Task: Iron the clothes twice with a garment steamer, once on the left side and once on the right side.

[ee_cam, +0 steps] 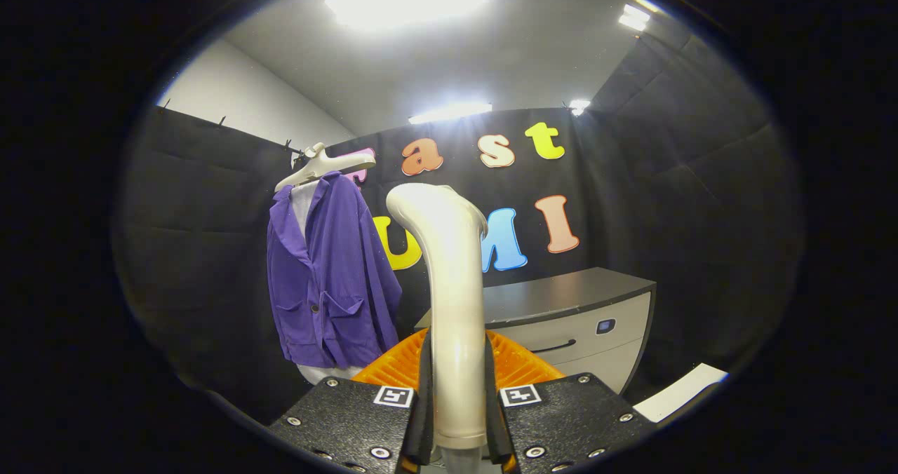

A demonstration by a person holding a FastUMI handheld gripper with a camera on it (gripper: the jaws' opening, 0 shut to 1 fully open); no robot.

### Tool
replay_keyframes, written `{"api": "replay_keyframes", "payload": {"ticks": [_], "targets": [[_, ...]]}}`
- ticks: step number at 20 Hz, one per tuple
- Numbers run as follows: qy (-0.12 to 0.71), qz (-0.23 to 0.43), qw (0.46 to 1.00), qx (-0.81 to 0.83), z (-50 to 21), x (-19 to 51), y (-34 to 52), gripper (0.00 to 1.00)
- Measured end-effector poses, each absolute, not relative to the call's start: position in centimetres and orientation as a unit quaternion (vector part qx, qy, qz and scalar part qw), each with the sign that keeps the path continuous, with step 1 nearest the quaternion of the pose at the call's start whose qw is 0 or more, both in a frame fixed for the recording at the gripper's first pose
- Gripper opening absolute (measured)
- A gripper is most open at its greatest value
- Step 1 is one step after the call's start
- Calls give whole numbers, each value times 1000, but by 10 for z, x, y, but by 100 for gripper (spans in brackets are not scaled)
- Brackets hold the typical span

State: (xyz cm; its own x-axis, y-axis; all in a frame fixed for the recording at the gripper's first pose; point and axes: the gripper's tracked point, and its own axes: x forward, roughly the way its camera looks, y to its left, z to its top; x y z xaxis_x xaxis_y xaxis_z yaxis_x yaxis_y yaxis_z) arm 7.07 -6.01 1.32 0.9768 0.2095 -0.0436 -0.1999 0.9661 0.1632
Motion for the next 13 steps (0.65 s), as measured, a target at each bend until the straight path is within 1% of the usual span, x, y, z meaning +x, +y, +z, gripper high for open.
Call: {"api": "replay_keyframes", "payload": {"ticks": [13], "targets": [[47, 80, 992, 88, 9, 71, -63, 31]]}}
